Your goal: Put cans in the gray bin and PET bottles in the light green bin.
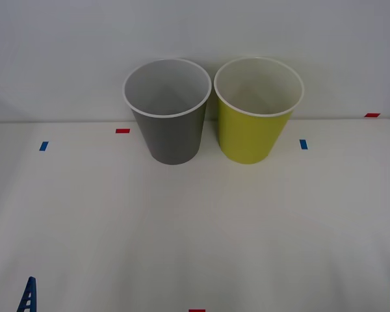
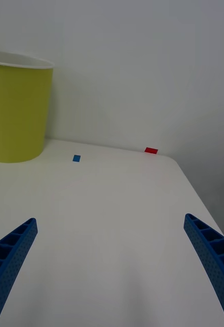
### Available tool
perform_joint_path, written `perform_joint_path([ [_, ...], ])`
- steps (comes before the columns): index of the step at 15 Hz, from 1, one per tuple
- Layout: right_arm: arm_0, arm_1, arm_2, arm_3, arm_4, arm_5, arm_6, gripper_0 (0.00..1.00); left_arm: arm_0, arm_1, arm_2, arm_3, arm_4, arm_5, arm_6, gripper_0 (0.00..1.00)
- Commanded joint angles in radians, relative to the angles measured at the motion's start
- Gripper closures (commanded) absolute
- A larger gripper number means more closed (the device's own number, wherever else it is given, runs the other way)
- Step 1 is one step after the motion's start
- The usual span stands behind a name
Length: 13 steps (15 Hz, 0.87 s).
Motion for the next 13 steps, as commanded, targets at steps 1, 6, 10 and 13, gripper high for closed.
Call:
perform_joint_path([
  [1,0.0,0.0,0.0,0.0,0.0,0.0,0.0,0.0,0.0,0.0,0.0,0.0,0.0,0.0,0.0,0.0],
  [6,0.0,0.0,0.0,0.0,0.0,0.0,0.0,0.0,0.0,0.0,0.0,0.0,0.0,0.0,0.0,0.0],
  [10,0.0,0.0,0.0,0.0,0.0,0.0,0.0,0.0,0.0,0.0,0.0,0.0,0.0,0.0,0.0,0.0],
  [13,0.0,0.0,0.0,0.0,0.0,0.0,0.0,0.0,0.0,0.0,0.0,0.0,0.0,0.0,0.0,0.0],
])
